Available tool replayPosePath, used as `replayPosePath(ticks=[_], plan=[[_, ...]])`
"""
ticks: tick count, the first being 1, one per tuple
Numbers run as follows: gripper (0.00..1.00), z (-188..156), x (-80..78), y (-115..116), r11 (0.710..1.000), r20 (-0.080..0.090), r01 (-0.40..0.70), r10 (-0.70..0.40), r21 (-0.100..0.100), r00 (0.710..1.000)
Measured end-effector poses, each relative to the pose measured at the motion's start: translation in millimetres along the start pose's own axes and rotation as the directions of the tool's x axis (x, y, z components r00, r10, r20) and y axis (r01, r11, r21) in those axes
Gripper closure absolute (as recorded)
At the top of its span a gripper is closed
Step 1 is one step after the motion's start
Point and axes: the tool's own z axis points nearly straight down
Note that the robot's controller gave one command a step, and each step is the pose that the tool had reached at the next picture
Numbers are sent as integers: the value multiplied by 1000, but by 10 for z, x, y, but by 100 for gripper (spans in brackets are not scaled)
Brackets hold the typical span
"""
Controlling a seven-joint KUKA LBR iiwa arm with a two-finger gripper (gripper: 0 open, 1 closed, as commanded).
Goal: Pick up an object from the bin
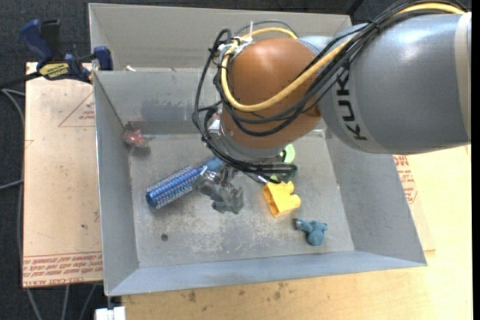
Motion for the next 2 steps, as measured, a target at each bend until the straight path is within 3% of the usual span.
replayPosePath(ticks=[1,2], plan=[[0,10,0,6,1000,-2,0,0,-2,1000],[0,566,-558,19,995,-2,-104,104,-4,995]])
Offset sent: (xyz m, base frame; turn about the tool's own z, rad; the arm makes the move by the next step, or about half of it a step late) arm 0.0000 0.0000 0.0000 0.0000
